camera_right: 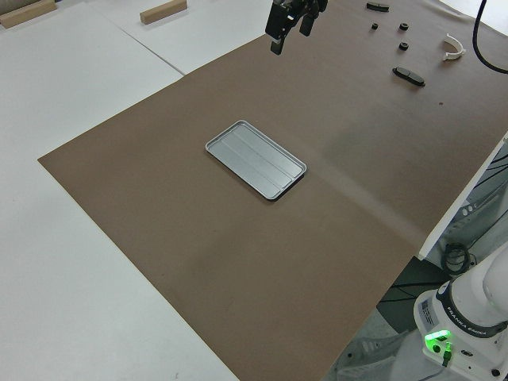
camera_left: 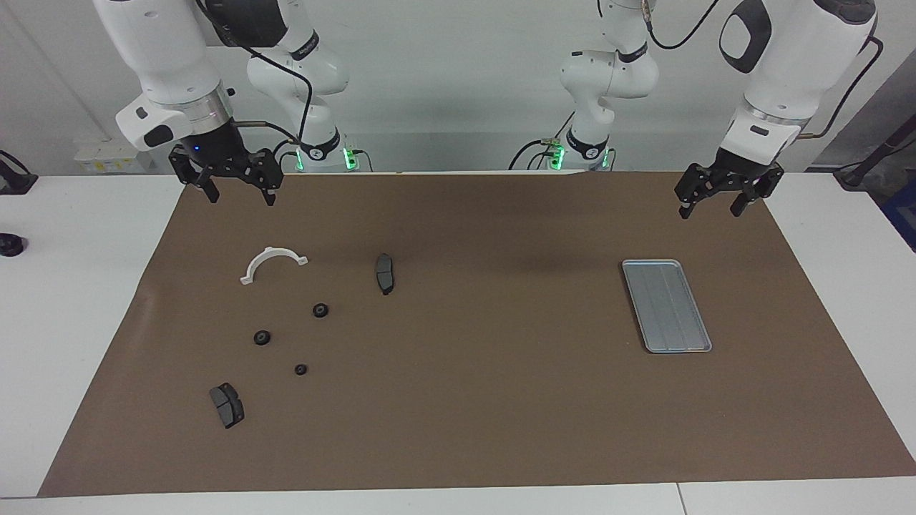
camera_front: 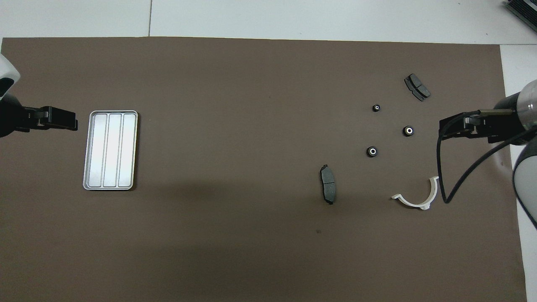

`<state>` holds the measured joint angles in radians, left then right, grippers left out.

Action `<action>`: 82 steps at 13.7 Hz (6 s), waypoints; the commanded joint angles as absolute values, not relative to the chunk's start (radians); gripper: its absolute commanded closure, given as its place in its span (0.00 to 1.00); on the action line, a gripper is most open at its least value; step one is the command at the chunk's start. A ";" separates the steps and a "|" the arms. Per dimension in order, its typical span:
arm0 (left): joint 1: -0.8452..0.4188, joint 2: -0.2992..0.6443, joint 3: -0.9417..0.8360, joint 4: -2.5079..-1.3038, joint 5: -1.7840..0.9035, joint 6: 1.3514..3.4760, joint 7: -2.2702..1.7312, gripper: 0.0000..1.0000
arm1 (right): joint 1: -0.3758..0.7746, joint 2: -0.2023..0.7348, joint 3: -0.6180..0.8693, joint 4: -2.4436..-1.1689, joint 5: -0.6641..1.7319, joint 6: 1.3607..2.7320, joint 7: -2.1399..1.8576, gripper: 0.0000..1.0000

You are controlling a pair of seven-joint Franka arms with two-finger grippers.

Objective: Pick bearing gear from pile to tray

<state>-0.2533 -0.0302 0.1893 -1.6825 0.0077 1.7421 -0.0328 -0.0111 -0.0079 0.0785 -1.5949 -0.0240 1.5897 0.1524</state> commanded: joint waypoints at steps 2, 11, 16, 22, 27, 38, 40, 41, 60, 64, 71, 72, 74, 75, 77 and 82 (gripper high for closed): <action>-0.249 -0.055 0.186 -1.710 0.025 1.746 -0.040 0.00 | -0.026 -0.012 0.084 -1.598 0.002 1.580 0.124 0.00; -0.249 -0.055 0.186 -1.710 0.025 1.746 -0.040 0.00 | -0.023 -0.029 0.084 -1.707 0.000 1.699 0.115 0.00; -0.249 -0.055 0.186 -1.710 0.025 1.746 -0.040 0.00 | -0.012 -0.038 0.084 -1.810 0.000 1.817 0.097 0.00; -0.249 -0.055 0.186 -1.710 0.025 1.746 -0.040 0.00 | 0.000 0.003 0.087 -1.956 0.000 2.032 0.100 0.00; -0.249 -0.055 0.186 -1.710 0.025 1.746 -0.040 0.00 | 0.035 0.106 0.086 -2.019 0.000 2.182 0.106 0.00; -0.249 -0.055 0.186 -1.710 0.025 1.746 -0.040 0.00 | 0.055 0.227 0.087 -2.129 -0.003 2.430 0.094 0.00; -0.249 -0.055 0.187 -1.710 0.025 1.746 -0.040 0.00 | 0.055 0.227 0.087 -2.146 -0.003 2.437 0.095 0.00; -0.249 -0.055 0.187 -1.710 0.025 1.746 -0.040 0.00 | 0.057 0.230 0.087 -2.146 -0.003 2.442 0.097 0.01; -0.249 -0.055 0.187 -1.710 0.025 1.746 -0.040 0.00 | 0.142 0.207 0.092 -2.031 -0.003 2.361 0.223 1.00; -0.249 -0.055 0.186 -1.710 0.025 1.746 -0.040 0.00 | 0.261 0.224 0.092 -1.951 -0.002 2.349 0.450 1.00; -0.255 -0.055 0.186 -1.710 0.025 1.738 -0.043 0.00 | 0.487 0.424 0.091 -1.662 -0.020 2.304 0.737 1.00; -0.255 -0.055 0.186 -1.710 0.025 1.746 -0.044 0.00 | 0.508 0.470 0.089 -1.599 -0.023 2.286 0.777 1.00; -0.252 -0.055 0.186 -1.710 0.025 1.755 -0.037 0.00 | 0.554 0.555 0.089 -1.498 -0.060 2.238 0.845 1.00; -0.249 -0.054 0.187 -1.706 0.025 1.741 -0.044 0.00 | 0.570 0.580 0.090 -1.482 -0.083 2.238 0.885 1.00; -0.207 -0.057 0.186 -1.710 0.025 1.736 -0.031 0.00 | 0.610 0.612 0.089 -1.474 -0.101 2.247 0.917 1.00; -0.201 -0.058 0.184 -1.724 0.023 1.747 -0.043 0.00 | 0.649 0.647 0.091 -1.468 -0.138 2.299 0.931 1.00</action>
